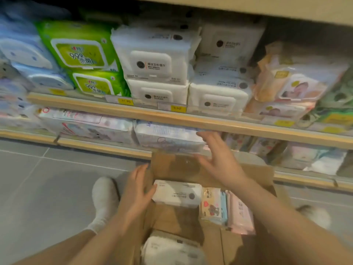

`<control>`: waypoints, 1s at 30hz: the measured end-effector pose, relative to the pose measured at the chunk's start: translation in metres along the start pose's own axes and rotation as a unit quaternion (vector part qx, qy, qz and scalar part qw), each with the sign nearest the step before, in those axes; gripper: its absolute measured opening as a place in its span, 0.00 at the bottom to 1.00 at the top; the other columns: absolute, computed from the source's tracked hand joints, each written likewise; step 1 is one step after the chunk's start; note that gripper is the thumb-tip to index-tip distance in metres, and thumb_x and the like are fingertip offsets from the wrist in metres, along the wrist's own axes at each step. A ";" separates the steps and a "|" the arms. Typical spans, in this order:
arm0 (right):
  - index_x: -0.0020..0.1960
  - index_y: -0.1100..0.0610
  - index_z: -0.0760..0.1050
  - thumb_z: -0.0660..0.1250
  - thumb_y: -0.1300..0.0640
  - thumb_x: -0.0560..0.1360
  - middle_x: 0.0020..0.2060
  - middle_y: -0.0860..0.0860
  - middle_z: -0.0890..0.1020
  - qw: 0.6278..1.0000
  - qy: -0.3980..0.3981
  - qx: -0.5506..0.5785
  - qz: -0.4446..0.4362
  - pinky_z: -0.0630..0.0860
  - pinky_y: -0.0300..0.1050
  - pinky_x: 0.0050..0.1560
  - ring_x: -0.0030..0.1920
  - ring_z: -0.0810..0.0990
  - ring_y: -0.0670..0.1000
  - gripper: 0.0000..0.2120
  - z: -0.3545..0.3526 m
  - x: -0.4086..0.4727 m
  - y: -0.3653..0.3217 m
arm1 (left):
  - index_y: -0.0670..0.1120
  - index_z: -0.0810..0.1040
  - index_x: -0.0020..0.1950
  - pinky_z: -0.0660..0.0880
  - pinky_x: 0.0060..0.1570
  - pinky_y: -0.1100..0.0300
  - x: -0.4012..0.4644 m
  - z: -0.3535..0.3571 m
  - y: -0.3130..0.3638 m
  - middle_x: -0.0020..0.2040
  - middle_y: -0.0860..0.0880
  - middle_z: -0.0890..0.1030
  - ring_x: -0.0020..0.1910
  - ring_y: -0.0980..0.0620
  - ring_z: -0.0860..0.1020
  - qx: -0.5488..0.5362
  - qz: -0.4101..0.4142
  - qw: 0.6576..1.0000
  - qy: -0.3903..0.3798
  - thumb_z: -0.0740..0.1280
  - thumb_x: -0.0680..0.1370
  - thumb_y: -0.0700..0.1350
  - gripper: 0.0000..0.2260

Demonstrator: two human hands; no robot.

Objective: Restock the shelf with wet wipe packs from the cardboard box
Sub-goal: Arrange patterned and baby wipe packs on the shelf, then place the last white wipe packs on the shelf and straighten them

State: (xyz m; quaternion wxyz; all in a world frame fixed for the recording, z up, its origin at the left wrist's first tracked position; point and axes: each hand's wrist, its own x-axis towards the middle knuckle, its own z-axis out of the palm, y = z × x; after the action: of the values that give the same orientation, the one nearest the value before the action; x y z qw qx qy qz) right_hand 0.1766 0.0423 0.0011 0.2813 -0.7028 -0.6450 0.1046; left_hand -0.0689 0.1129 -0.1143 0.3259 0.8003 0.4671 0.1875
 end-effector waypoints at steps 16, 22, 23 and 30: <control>0.72 0.60 0.60 0.79 0.52 0.58 0.60 0.57 0.70 0.928 -0.309 -0.210 0.020 0.66 0.55 0.66 0.58 0.70 0.59 0.48 0.204 -0.054 0.066 | 0.52 0.51 0.77 0.48 0.71 0.67 -0.042 0.044 -0.039 0.76 0.55 0.54 0.74 0.59 0.52 0.025 -0.054 0.998 -0.017 0.62 0.74 0.32 0.36; 0.73 0.57 0.58 0.73 0.59 0.64 0.56 0.57 0.72 0.918 -0.294 -0.262 0.040 0.66 0.54 0.62 0.55 0.72 0.59 0.41 0.218 -0.048 0.060 | 0.51 0.51 0.77 0.46 0.70 0.71 -0.042 0.044 -0.041 0.77 0.53 0.55 0.74 0.59 0.52 0.026 -0.053 0.998 -0.020 0.61 0.74 0.31 0.35; 0.73 0.57 0.57 0.72 0.59 0.65 0.57 0.56 0.71 0.917 -0.297 -0.261 0.047 0.65 0.54 0.63 0.56 0.72 0.59 0.40 0.219 -0.049 0.061 | 0.51 0.52 0.77 0.46 0.70 0.71 -0.042 0.044 -0.041 0.77 0.53 0.55 0.74 0.59 0.52 0.027 -0.052 0.998 -0.020 0.61 0.74 0.31 0.35; 0.68 0.54 0.64 0.75 0.41 0.62 0.53 0.54 0.74 0.941 -0.244 -0.222 0.078 0.69 0.53 0.52 0.52 0.73 0.58 0.40 0.208 -0.053 0.065 | 0.50 0.52 0.77 0.44 0.68 0.75 -0.045 0.044 -0.039 0.76 0.54 0.55 0.73 0.62 0.52 0.038 -0.047 0.998 -0.008 0.61 0.74 0.31 0.35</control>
State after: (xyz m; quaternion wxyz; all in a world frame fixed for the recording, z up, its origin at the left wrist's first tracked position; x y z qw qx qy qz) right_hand 0.1177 0.0451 -0.2155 -0.0569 -0.7487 -0.6436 0.1484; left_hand -0.0888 0.0724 -0.1730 0.3069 0.7907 0.5087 0.1477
